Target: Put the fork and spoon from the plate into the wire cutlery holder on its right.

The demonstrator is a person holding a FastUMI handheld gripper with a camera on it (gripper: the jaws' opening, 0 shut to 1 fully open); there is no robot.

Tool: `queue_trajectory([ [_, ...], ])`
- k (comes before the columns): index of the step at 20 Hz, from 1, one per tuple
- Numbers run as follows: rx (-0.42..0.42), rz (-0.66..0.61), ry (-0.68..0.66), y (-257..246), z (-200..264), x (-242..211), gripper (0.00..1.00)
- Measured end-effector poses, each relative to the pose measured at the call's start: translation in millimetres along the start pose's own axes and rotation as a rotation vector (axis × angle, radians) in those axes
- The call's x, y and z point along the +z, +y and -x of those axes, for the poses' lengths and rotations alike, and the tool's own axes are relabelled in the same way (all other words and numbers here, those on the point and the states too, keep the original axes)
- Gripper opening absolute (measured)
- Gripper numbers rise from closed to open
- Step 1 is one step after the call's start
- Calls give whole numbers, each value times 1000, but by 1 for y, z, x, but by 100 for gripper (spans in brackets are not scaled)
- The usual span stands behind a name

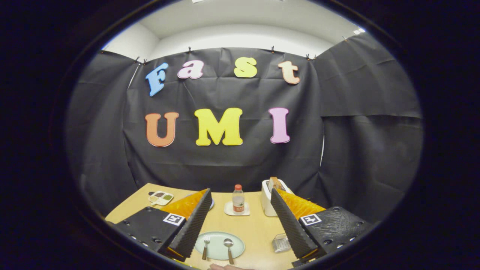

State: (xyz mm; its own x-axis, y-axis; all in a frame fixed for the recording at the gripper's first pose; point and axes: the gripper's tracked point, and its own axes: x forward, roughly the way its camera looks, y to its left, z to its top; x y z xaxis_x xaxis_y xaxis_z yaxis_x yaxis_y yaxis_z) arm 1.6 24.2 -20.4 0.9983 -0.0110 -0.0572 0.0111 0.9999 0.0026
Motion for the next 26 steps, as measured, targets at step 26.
queue_trajectory([
  [26,44,21,697,41,-73,-338,81],
])
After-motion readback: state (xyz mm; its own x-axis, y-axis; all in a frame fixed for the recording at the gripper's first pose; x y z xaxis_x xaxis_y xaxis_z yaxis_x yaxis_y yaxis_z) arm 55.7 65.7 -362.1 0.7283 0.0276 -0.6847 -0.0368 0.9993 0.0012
